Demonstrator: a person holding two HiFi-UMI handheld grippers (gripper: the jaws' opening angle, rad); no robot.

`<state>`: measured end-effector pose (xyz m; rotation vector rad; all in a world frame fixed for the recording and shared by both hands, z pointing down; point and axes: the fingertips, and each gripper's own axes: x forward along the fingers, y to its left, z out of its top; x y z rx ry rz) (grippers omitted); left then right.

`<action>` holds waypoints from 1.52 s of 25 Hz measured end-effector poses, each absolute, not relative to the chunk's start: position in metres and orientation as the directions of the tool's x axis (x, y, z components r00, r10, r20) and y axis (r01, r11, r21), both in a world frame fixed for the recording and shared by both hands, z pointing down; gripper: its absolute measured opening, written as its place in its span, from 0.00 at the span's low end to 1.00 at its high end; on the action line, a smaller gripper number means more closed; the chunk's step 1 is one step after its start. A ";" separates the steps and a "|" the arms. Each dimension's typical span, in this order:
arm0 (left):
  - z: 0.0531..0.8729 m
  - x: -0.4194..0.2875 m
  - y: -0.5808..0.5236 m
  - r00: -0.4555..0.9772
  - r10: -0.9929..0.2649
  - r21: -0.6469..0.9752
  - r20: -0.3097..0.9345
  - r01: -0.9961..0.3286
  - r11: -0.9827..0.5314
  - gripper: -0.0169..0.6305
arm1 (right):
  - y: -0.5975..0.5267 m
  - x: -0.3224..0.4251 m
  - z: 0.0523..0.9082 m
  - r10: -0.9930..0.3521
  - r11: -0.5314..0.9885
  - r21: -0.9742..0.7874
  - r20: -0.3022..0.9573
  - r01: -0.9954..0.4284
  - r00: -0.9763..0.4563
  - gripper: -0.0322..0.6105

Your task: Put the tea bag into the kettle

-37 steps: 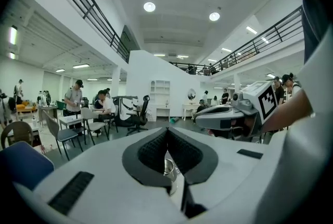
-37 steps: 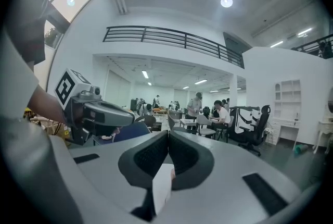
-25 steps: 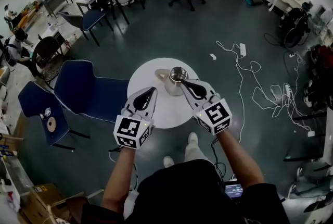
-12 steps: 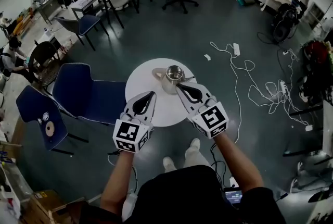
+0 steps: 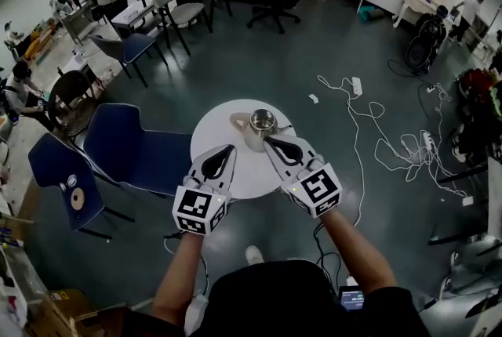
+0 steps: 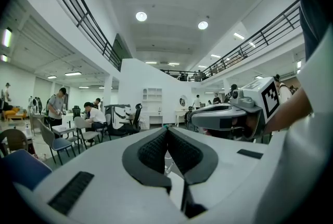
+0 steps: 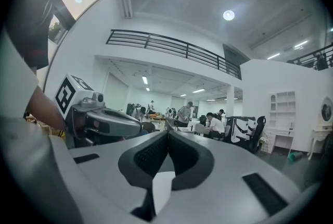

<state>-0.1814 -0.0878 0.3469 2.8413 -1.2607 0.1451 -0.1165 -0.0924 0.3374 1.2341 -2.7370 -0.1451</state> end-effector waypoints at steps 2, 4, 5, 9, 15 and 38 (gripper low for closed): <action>0.345 -0.175 -0.083 0.666 -0.741 -0.016 0.091 -0.743 -0.669 0.05 | -0.088 -0.110 0.336 -0.751 0.659 0.138 0.073 -0.739 -0.656 0.08; 0.343 -0.168 -0.077 0.663 -0.743 -0.021 0.088 -0.745 -0.667 0.05 | -0.082 -0.102 0.333 -0.752 0.658 0.132 0.060 -0.741 -0.657 0.08; 0.341 -0.164 -0.072 0.662 -0.744 -0.023 0.087 -0.746 -0.666 0.05 | -0.078 -0.098 0.330 -0.751 0.659 0.128 0.055 -0.742 -0.658 0.08; 0.331 -0.148 -0.052 0.657 -0.749 -0.029 0.081 -0.750 -0.661 0.05 | -0.060 -0.079 0.319 -0.751 0.659 0.104 0.035 -0.745 -0.660 0.08; 0.326 -0.131 -0.019 0.652 -0.755 -0.017 0.070 -0.756 -0.654 0.05 | -0.028 -0.060 0.313 -0.749 0.659 0.121 0.024 -0.742 -0.662 0.08; 0.313 -0.071 0.092 0.627 -0.776 -0.040 0.069 -0.775 -0.630 0.05 | 0.074 -0.004 0.303 -0.717 0.694 0.098 0.009 -0.713 -0.697 0.08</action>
